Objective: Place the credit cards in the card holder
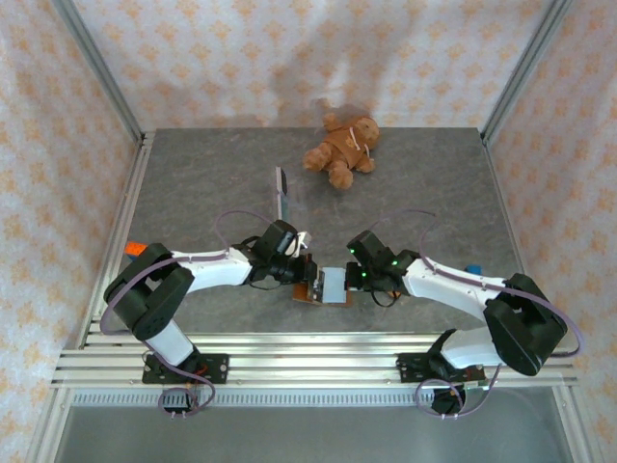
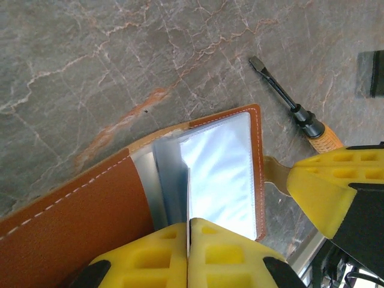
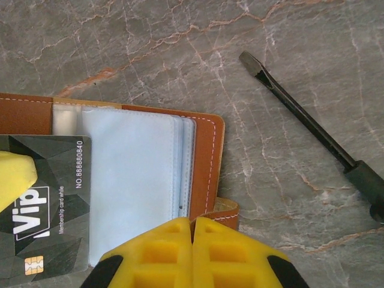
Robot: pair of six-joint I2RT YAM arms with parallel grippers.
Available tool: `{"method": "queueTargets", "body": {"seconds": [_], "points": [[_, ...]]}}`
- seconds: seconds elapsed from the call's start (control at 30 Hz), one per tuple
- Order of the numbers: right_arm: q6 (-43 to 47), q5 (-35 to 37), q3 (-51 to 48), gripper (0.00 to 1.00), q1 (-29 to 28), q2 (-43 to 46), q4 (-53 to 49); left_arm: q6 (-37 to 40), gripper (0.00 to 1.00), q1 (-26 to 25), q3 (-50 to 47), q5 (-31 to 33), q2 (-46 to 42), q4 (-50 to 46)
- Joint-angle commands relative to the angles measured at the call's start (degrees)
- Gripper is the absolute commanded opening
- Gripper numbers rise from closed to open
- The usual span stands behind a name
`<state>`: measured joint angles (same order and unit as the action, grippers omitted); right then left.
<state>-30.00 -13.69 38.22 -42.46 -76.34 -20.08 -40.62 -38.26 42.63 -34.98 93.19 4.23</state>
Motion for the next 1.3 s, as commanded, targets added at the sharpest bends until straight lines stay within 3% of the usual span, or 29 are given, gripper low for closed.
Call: {"method": "queueTargets", "body": {"seconds": [0.0, 0.47, 1.27], "points": [[-0.2, 1.8, -1.2, 0.04, -0.2, 0.4, 0.1, 0.1, 0.07, 0.3, -1.9, 2.9, -1.1, -0.1], [-0.1, 1.8, -1.4, 0.02, -0.2, -0.3, 0.5, -0.5, 0.07, 1.4, -4.0, 3.8, -2.2, 1.5], [0.0, 1.1, -1.7, 0.01, -0.3, -0.7, 1.3, -7.9, 0.07, 2.6, -6.5, -4.0, 0.6, 15.3]]}}
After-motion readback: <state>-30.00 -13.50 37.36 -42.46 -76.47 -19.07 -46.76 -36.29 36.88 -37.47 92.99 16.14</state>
